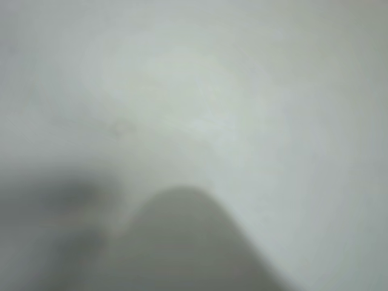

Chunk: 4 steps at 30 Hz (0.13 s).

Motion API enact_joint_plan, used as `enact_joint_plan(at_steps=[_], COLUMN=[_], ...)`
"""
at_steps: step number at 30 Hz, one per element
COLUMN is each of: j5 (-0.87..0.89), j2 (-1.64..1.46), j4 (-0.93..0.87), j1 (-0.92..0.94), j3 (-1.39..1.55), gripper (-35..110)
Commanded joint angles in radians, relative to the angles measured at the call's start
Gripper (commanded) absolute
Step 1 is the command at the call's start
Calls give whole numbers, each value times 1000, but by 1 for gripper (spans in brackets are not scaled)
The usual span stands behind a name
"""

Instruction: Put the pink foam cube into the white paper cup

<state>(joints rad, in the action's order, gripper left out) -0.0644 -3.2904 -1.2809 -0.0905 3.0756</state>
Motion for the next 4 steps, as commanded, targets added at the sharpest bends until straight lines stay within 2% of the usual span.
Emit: enact_joint_plan(at_steps=[1,4], j5=[-14,-14], j2=[-17,-17], j4=[-18,-18], j1=[-6,-6], j3=[-9,-9], gripper=[0,0])
